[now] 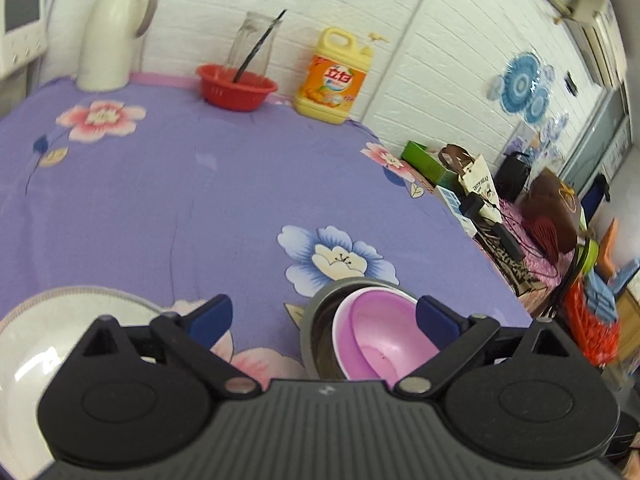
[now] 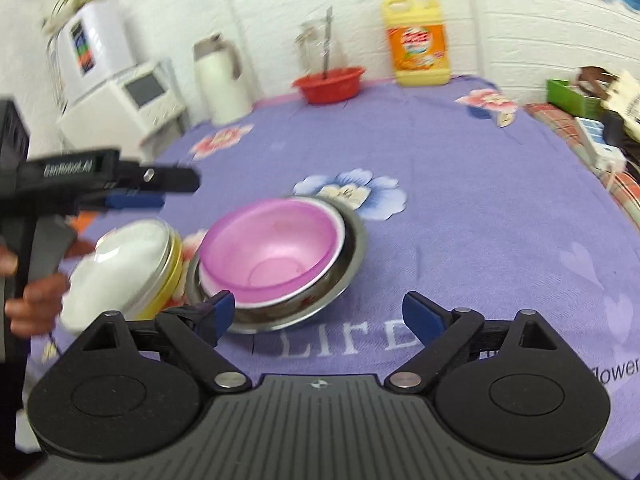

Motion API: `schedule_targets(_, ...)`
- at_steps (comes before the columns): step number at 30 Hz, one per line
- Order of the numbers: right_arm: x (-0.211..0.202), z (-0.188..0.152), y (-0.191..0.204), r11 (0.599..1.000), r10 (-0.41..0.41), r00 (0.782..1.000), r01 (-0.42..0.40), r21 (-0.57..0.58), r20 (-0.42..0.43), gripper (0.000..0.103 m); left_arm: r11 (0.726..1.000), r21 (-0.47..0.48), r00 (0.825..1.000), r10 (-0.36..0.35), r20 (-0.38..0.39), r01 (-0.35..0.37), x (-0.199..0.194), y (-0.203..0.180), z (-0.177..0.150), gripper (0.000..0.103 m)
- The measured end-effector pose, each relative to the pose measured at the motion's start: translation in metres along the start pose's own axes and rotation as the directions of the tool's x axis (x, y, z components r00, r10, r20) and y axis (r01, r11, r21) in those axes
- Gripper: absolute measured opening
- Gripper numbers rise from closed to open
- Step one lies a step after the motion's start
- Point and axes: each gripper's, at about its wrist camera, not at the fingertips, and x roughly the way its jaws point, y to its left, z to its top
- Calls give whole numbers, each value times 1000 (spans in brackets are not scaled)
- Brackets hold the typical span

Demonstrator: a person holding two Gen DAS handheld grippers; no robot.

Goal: Organize plates and bowls

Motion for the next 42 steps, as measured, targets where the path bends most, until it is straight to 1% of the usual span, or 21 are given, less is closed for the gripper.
schedule_targets(2, 1, -6, -6, 997, -16, 999, 14, 78, 33, 103, 999, -34, 1000, 7, -20, -7, 6, 3, -4, 98)
schedule_targets(6, 7, -13, -17, 982, -4, 999, -3, 191, 40, 103, 1000, -23, 998, 16, -55, -17, 18, 0, -5, 99)
schedule_targets(10, 13, -6, -20, 977, -19, 999, 12, 211, 32, 103, 1000, -6, 997, 25, -70, -25, 28, -4, -4, 99)
schedule_targets(13, 17, 2, -19, 976, -9, 999, 0, 219, 38, 103, 999, 22, 996, 42, -85, -40, 35, -7, -3, 99)
schedule_targets(16, 26, 9, -14, 979, 4, 1000, -9, 204, 26, 103, 997, 54, 994, 56, -94, -51, 40, -10, -2, 99)
schedule_targets(19, 34, 13, -9, 984, -10, 1000, 8, 175, 12, 103, 995, 84, 992, 61, -109, -52, 46, -10, 1, 99)
schedule_targets(22, 39, 14, -8, 986, -5, 1000, 5, 168, 2, 103, 991, 121, 988, 74, -133, -58, 54, -9, 6, 99)
schedule_targets(24, 41, 15, -7, 987, -21, 1000, 23, 157, -12, 103, 988, 148, 986, 77, -150, -55, 59, -9, 9, 99)
schedule_targets(28, 48, 18, -5, 990, -52, 998, 55, 133, -26, 103, 983, 170, 980, 93, -177, -62, 70, -8, 11, 99)
schedule_targets(32, 55, 16, 0, 993, -73, 996, 77, 95, -45, 103, 979, 197, 975, 94, -202, -54, 80, -11, 8, 98)
schedule_targets(37, 58, 17, 5, 993, -96, 995, 99, 67, -38, 103, 979, 199, 971, 91, -220, -47, 86, -10, 7, 97)
schedule_targets(42, 62, 16, 7, 995, -85, 996, 87, 58, -38, 103, 981, 190, 969, 79, -232, -35, 87, -9, 8, 97)
